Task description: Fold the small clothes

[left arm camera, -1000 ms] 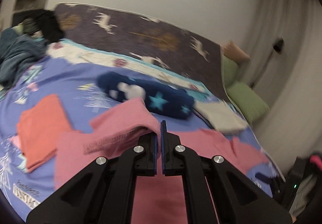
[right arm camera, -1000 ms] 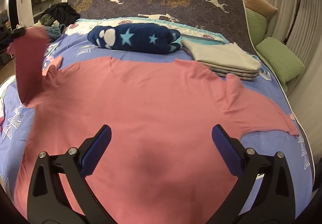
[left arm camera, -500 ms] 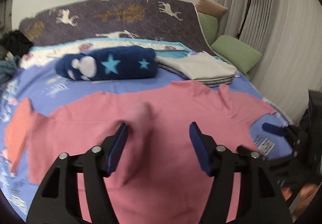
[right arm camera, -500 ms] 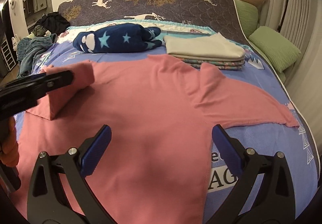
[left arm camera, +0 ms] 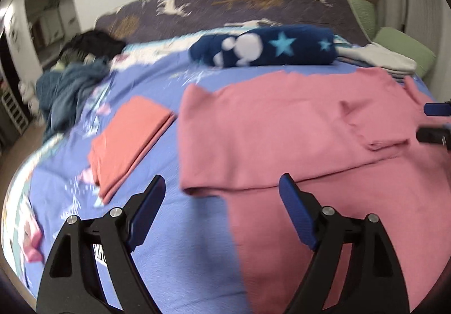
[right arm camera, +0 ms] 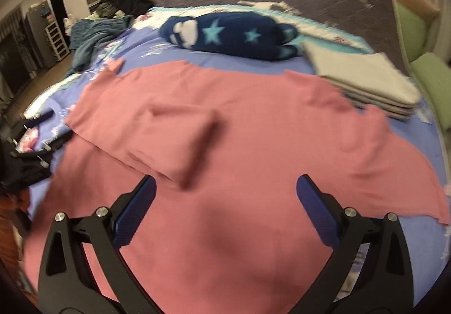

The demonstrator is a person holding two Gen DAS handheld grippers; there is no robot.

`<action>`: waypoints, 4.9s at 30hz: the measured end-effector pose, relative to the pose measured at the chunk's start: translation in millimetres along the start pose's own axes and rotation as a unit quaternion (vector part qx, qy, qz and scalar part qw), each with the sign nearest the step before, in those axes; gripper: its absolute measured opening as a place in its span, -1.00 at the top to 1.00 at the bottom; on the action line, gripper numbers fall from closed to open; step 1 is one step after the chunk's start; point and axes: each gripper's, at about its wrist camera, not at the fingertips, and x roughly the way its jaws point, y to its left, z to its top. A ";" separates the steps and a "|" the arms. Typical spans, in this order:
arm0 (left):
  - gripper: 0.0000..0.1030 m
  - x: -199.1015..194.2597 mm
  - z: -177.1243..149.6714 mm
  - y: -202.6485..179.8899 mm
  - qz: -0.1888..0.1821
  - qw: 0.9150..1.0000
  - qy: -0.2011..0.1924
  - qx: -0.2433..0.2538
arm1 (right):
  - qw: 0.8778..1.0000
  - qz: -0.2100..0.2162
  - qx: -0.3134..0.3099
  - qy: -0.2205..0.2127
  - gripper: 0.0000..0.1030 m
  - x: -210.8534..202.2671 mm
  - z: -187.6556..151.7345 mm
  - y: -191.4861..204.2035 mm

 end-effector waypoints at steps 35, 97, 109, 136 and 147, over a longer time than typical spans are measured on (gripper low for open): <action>-0.79 14.6 -19.9 30.2 -0.044 0.996 0.049 -0.060 | 0.984 0.064 0.162 0.027 -0.01 47.9 12.1 -70.2; 0.49 27.8 23.3 -25.8 -0.038 0.997 0.057 -0.037 | 0.971 0.165 0.164 0.051 0.37 33.6 -5.0 -48.0; -0.21 39.0 70.6 -104.8 -0.084 0.996 0.015 -0.013 | 0.856 -0.084 0.494 -0.128 0.08 -108.1 -160.0 -365.0; -0.21 52.9 63.4 -84.6 -0.217 0.973 0.040 -0.070 | 0.954 0.107 0.195 -0.199 0.94 -73.2 27.9 -166.6; -0.20 47.7 50.1 -64.6 -0.378 0.915 0.045 -0.133 | 0.995 0.090 -0.032 -0.041 0.94 29.3 -9.0 5.5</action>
